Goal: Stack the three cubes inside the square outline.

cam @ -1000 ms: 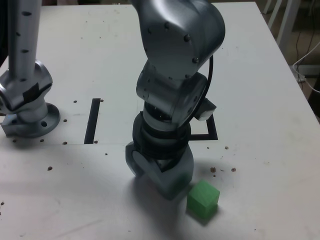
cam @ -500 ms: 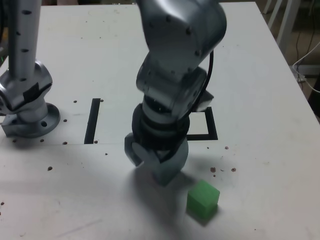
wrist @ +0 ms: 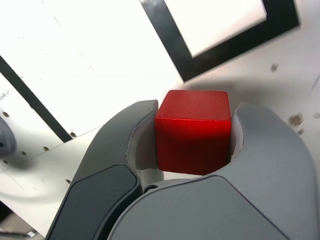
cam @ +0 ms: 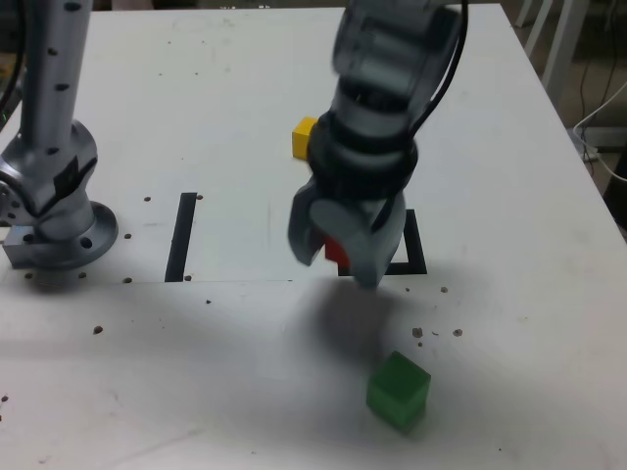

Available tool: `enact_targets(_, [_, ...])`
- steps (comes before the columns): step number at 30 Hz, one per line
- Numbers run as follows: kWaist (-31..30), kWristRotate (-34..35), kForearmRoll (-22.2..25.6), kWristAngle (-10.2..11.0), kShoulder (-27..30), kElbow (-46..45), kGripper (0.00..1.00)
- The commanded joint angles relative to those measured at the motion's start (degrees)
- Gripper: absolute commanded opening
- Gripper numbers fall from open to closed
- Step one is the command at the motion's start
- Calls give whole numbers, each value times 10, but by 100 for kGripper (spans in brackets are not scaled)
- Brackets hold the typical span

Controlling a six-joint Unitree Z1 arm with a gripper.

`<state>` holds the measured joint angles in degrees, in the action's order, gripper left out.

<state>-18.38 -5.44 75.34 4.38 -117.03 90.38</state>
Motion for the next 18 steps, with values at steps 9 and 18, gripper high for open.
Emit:
enact_targets(9, [96, -1, -23, -55, -3, -3, 30])
enact_targets(18, [136, -7, -62, -80, -6, -26, 30])
